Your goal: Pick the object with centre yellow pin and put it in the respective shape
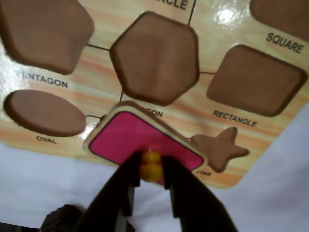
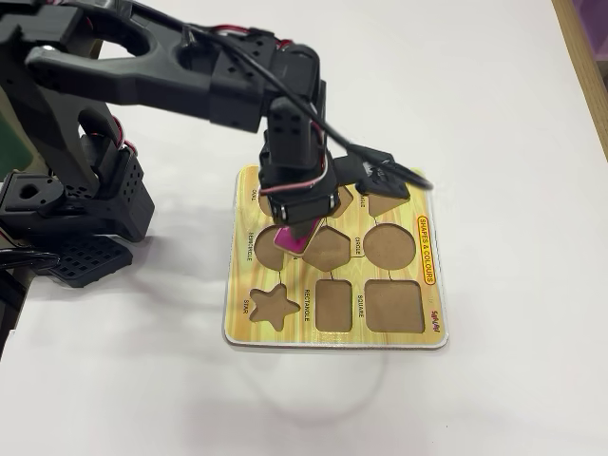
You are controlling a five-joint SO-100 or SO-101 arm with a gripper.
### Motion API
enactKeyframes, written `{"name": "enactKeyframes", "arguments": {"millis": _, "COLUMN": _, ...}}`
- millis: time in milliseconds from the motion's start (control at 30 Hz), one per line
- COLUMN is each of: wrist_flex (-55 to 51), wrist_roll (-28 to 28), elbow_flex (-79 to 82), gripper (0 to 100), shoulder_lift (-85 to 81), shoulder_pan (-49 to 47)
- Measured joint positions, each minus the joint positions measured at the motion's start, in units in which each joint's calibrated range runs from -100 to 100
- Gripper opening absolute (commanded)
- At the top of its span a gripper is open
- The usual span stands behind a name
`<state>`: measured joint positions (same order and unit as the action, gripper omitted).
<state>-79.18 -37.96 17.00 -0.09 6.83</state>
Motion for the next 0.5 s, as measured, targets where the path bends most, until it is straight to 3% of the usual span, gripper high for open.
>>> {"name": "enactKeyframes", "arguments": {"millis": 500, "wrist_flex": 7.5, "wrist_roll": 16.2, "elbow_flex": 3.9, "gripper": 1, "shoulder_lift": -0.2, "shoulder_pan": 14.2}}
